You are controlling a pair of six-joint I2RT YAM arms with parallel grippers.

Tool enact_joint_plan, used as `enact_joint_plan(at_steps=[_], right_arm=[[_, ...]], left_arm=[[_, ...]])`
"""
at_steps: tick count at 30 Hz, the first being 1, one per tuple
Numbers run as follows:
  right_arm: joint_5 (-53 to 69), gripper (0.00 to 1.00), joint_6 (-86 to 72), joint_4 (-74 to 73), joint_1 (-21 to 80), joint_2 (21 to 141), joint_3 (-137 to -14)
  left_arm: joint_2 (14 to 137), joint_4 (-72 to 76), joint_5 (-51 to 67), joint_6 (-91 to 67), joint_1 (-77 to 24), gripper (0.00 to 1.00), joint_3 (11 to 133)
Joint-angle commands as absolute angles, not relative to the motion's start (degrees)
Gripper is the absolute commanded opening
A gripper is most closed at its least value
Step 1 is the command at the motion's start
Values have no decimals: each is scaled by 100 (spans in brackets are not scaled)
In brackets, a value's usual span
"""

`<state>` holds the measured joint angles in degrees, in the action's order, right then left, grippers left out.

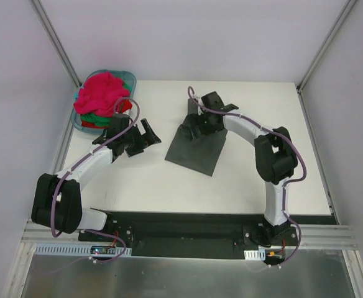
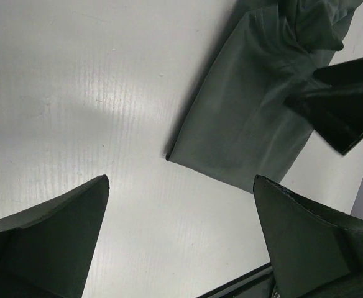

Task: Fold and stack the t-shirts
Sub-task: Fold the folded rectangular tshirt in 1/3 of the way, then grab one side of the 2/3 rectangular tshirt with both arms

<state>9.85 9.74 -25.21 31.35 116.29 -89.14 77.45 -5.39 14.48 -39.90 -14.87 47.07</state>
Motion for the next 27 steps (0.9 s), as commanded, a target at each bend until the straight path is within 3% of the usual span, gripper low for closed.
enact_joint_plan(at_steps=[1, 7, 12, 16, 18, 21, 27], right_arm=[[-174, 96, 1327, -2584, 2866, 11750, -9553], [-62, 96, 1608, -2611, 2821, 11331, -9511], [-71, 96, 1355, -1189, 2883, 9400, -7563], [867, 96, 871, -168, 2830, 8211, -6015], [1517, 96, 879, -481, 2830, 8104, -5854], [2363, 96, 1098, -870, 3005, 8156, -5661], [1144, 98, 1845, -1142, 3893, 8340, -5291]], left_arm=[[7682, -475, 1485, -3990, -1406, 99, 4649], [7752, -475, 1494, -3929, -1380, 99, 4649], [8093, -466, 1915, -3920, -1380, 99, 4807], [8717, -413, 2478, -3946, -1485, 99, 5114], [9051, -404, 2496, -3937, -1608, 98, 5264], [9543, -413, 2706, -4008, -1714, 89, 5475], [9940, -404, 2628, -4034, -1802, 61, 5537]])
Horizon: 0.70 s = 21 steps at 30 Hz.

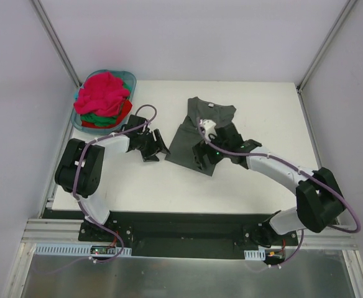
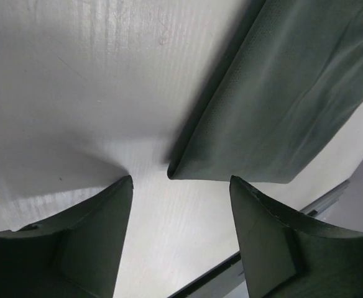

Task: Fold and stack the t-shirts
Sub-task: Grab one side of the 2/3 rectangular tshirt with both arms

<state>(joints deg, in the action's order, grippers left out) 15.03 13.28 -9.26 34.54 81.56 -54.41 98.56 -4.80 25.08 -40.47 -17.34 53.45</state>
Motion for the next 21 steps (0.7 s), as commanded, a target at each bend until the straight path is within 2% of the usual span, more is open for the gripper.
enact_joint_plan(at_steps=[1, 8, 10, 16, 21], right_arm=[[1090, 99, 1898, -1203, 3928, 8428, -5300], [906, 87, 2021, -1827, 4148, 9166, -5659], [809, 85, 2030, -1951, 4201, 9333, -5765], [484, 82, 2030, -2135, 4298, 9606, -5915], [282, 77, 1995, -2224, 4359, 9475, -5766]], left_arm=[[9993, -422, 2628, -4025, -1837, 58, 5555], [10494, -536, 2558, -4060, -1969, 45, 5818], [10555, -580, 2531, -4061, -2004, 38, 5880], [10486, -606, 2444, -4157, -2039, 0, 5713], [10398, -606, 2180, -4192, -2039, 0, 5669]])
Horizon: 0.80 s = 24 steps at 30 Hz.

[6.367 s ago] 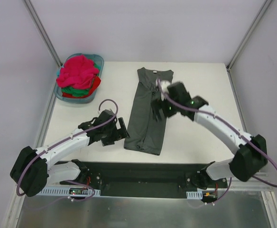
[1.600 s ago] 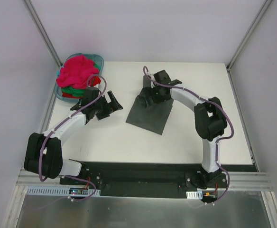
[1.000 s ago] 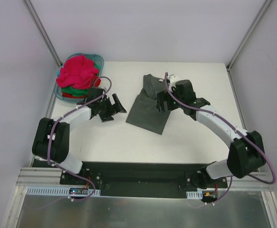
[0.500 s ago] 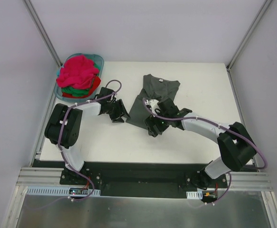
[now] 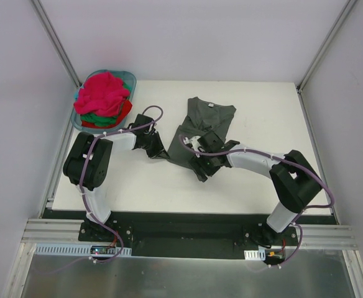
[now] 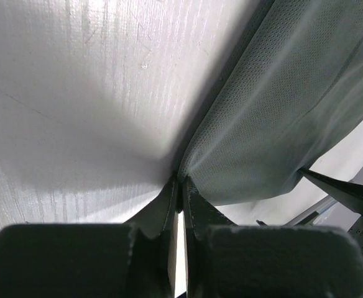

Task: Fold and stack the t-shirts
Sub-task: Grab one side of the 2/3 rectangular tshirt with both arms

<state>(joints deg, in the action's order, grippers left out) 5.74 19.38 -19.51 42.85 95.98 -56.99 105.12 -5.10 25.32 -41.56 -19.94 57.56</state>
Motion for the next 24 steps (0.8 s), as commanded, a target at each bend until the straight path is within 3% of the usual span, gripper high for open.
enact_joint_plan(at_steps=[1, 5, 8, 11, 18, 24], right_arm=[[264, 77, 1995, -2224, 4377, 9466, -5713], [317, 68, 1978, -2223, 4403, 9615, -5660], [246, 51, 1960, -2425, 4430, 9790, -5818], [124, 43, 1942, -2575, 4517, 9835, -5880], [718, 4, 1959, -2383, 4702, 9545, -5696], [1993, 1, 1960, -2039, 5176, 9361, -5739]], left_arm=[[10371, -606, 2154, -4192, -2039, 0, 5660], [10345, -606, 2118, -4192, -2039, 0, 5695], [10327, -615, 2109, -4192, -2030, 0, 5713], [10248, -650, 2004, -4184, -2030, 0, 5687], [9485, -756, 1591, -4315, -1855, 0, 5125], [8606, -948, 1442, -4394, -1837, 0, 4571]])
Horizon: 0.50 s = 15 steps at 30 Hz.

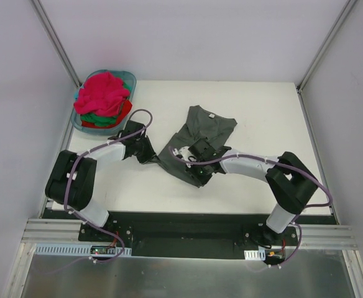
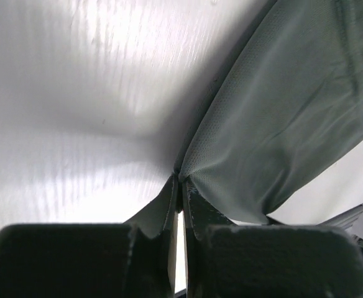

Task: Fold and stack the t-shirts
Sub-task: Grab one side of the 2/3 rectangular tshirt with both arms, then fold the long partially folded tshirt into a neat square

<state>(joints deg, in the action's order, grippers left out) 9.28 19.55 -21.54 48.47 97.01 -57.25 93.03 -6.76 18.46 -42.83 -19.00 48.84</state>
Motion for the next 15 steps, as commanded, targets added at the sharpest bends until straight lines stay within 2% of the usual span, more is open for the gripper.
enact_joint_plan(at_steps=[1, 6, 11, 15], right_arm=[[2082, 1, 1882, -2039, 5290, 9291, -5774], [2960, 1, 1258, -1837, 5782, 8886, -5844], [3558, 1, 511, -1495, 6248, 8544, -5836], [4217, 1, 10, -748, 6688, 8306, -5783]], left_arm=[[8448, -1045, 1320, -4429, -1820, 0, 4431], [7218, -1774, 757, -4702, -1749, 0, 3956], [5593, -2636, -315, -4878, -1732, 0, 3701], [4327, -3145, -483, -4904, -1731, 0, 3656]])
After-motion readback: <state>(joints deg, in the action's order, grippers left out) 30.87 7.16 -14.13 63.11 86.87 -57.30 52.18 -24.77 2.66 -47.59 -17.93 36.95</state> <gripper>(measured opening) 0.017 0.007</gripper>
